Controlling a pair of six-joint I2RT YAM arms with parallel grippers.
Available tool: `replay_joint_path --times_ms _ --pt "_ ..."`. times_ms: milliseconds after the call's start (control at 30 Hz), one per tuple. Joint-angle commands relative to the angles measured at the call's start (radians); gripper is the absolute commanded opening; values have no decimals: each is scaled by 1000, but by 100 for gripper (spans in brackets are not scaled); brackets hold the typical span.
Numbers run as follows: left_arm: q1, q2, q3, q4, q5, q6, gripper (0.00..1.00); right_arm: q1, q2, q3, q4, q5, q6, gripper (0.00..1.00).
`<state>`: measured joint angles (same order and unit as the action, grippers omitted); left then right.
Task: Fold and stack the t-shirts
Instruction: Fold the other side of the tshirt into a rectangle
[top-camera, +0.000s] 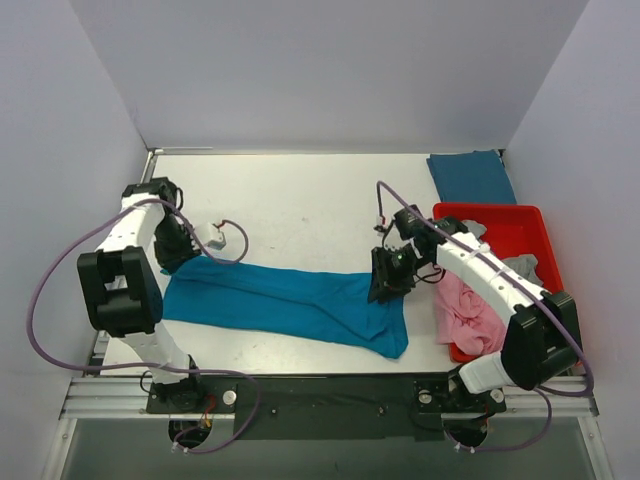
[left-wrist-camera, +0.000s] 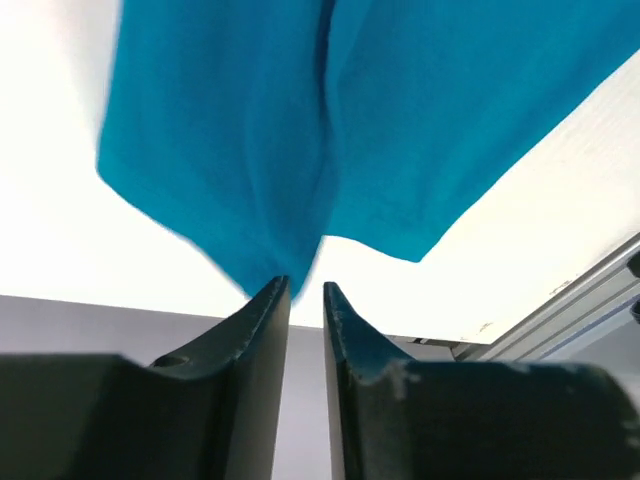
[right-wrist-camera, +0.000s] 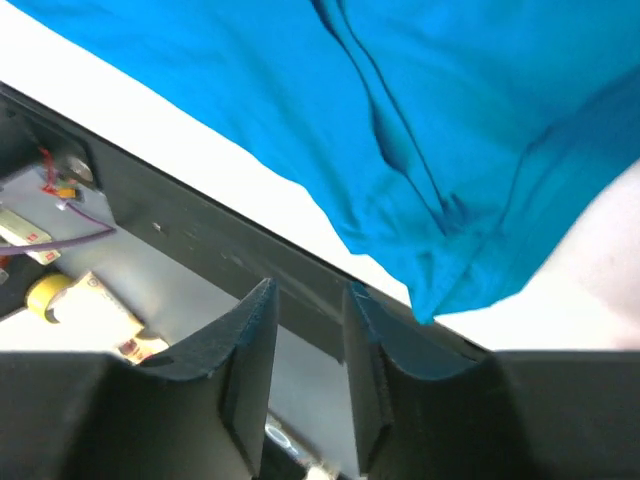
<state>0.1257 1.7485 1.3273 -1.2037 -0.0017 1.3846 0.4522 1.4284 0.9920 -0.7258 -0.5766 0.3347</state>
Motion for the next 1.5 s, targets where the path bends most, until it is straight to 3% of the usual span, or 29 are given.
replay_joint_path --times_ms 0,33,67,233,400,667,767,900,1100,1267,1400,1467 --pt "-63 8 194 -163 237 -117 27 6 33 103 23 52 16 11" --pt "-110 22 241 -151 256 -196 22 8 71 109 41 58 39 2" --pt "-116 26 263 -137 276 -238 17 13 87 112 66 67 53 0" --pt "-257 23 232 65 387 -438 0 14 162 57 199 63 128 0" --pt "-458 42 48 310 307 -583 0 14 208 -27 247 99 139 0" --pt "-586 104 -82 450 266 -630 0 13 230 -139 313 126 164 0" --pt "-601 111 -109 443 272 -621 0 14 237 -154 318 144 167 0" --pt "-600 63 -118 319 338 -561 0 2 237 -168 318 168 178 0" --pt "-566 16 -174 234 298 -490 0 -12 270 -153 279 239 182 0" --pt "-537 -20 -181 249 218 -510 6 -20 267 -125 230 294 165 0" --pt "-468 -18 -198 398 103 -608 9 -21 251 -72 155 334 124 0" --pt "-422 -17 -156 362 147 -630 9 -23 224 -18 125 325 93 0"
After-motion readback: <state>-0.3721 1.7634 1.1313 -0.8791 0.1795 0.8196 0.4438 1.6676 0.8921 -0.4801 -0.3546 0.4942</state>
